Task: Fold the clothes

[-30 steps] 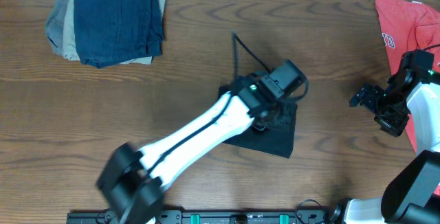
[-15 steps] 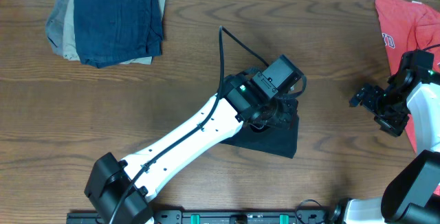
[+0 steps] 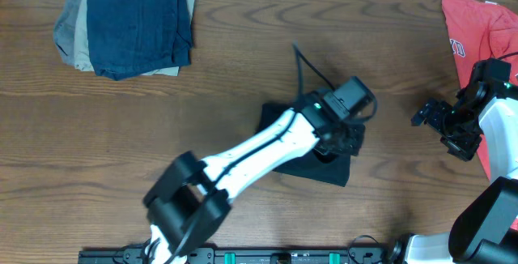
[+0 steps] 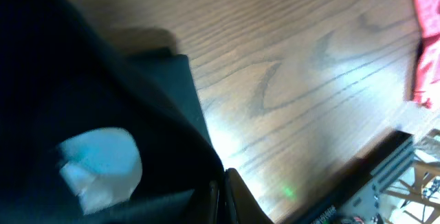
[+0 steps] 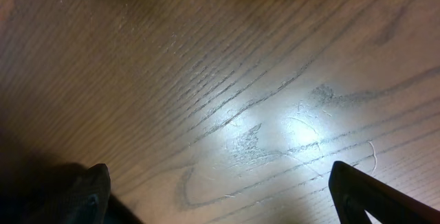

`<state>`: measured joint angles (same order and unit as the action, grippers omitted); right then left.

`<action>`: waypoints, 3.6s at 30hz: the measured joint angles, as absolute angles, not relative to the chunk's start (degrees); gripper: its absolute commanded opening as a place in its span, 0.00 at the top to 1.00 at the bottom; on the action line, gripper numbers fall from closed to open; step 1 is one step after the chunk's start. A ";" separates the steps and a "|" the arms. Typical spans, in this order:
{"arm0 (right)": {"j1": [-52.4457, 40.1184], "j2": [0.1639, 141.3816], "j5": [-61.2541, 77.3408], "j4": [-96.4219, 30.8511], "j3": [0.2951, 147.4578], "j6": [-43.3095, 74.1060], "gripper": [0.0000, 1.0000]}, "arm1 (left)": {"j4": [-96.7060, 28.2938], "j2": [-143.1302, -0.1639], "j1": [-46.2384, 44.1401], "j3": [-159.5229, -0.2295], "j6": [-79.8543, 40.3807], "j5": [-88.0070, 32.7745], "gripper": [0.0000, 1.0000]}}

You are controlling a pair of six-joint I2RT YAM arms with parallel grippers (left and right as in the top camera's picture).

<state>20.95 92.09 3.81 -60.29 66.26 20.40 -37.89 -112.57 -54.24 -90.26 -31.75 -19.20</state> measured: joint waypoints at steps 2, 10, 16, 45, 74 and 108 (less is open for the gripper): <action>20.95 92.09 3.81 -60.29 66.26 20.40 0.01 | -36.71 -114.56 -55.18 -90.26 -32.18 -19.20 0.94; 20.95 92.09 3.84 -60.29 66.26 20.40 0.01 | -34.00 -121.32 -57.36 -90.26 -33.89 -19.38 0.94; 20.95 92.09 3.84 -60.29 66.26 20.40 0.01 | -32.16 -124.53 -57.54 -90.26 -34.54 -19.62 0.90; 20.95 92.09 3.81 -60.29 66.26 20.40 0.01 | -36.99 -106.78 -57.95 -90.85 -34.70 -20.64 0.47; 20.95 92.09 3.81 -60.25 66.26 20.40 0.01 | -26.72 -126.87 -44.27 -89.97 -31.18 -40.21 0.81; 20.95 92.09 3.81 -60.27 66.26 20.40 0.01 | -54.30 -107.44 -43.40 -88.01 -17.34 -40.47 0.68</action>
<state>20.95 92.09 3.81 -60.27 66.26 20.40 -54.30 -107.44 -43.40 -88.01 -17.34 -40.47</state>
